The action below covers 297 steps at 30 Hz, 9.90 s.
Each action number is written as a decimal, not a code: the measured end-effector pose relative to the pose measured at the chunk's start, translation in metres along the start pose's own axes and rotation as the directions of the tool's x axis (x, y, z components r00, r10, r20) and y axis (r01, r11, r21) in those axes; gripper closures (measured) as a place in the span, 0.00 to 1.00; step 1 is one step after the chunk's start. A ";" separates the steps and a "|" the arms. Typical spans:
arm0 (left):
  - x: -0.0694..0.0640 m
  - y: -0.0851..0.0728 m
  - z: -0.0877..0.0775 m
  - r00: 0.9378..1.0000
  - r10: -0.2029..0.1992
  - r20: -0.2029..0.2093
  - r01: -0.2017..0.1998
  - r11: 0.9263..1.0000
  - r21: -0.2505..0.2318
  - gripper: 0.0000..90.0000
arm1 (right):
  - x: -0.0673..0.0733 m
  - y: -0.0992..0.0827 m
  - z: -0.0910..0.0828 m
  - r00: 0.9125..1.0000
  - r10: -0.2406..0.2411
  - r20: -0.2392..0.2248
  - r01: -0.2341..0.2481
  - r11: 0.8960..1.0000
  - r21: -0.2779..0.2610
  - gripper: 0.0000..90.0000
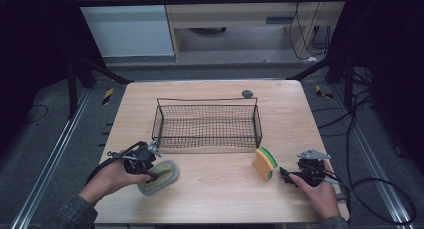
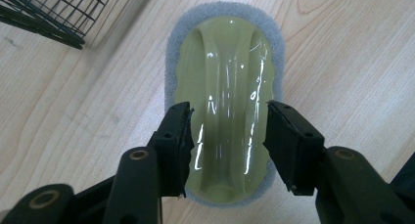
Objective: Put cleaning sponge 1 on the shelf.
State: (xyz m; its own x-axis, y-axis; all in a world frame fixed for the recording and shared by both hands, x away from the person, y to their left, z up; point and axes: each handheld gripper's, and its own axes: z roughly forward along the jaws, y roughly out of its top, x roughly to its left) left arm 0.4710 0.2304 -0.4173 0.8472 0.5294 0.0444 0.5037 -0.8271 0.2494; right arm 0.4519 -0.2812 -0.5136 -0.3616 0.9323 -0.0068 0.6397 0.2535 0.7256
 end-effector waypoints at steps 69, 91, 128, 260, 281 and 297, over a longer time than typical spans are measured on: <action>0.006 0.077 -0.083 0.914 0.355 -0.197 -0.365 0.931 -0.017 0.79 | 0.000 0.001 0.000 1.000 0.001 -0.007 0.000 1.000 0.004 0.01; 0.042 0.125 -0.087 0.868 0.393 -0.304 -0.426 0.903 -0.049 0.79 | -0.001 0.002 0.002 1.000 -0.005 -0.001 0.005 1.000 0.001 0.01; 0.061 0.154 -0.062 0.838 0.435 -0.328 -0.475 0.878 -0.049 0.79 | 0.000 0.003 0.003 1.000 0.005 0.002 -0.005 1.000 0.001 0.01; 0.078 0.123 -0.007 0.935 0.211 -0.284 -0.266 0.949 -0.168 0.35 | 0.000 0.003 0.003 1.000 0.009 0.000 -0.009 1.000 0.001 0.01; 0.070 0.073 -0.038 0.970 -0.022 -0.242 -0.068 0.931 -0.360 0.07 | 0.024 0.004 -0.042 0.996 -0.089 -0.025 0.088 0.995 -0.043 0.10; 0.065 0.023 -0.033 0.961 -0.162 -0.226 0.051 0.901 -0.430 0.05 | 0.051 0.004 -0.059 0.985 -0.155 -0.077 0.151 0.987 -0.058 0.11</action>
State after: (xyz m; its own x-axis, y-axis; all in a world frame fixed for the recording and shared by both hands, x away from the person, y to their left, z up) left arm 0.5321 0.2520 -0.3765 0.6942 0.6851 0.2205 0.4245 -0.6372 0.6432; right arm 0.3963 -0.2475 -0.4707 -0.5077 0.8590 -0.0663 0.5376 0.3761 0.7547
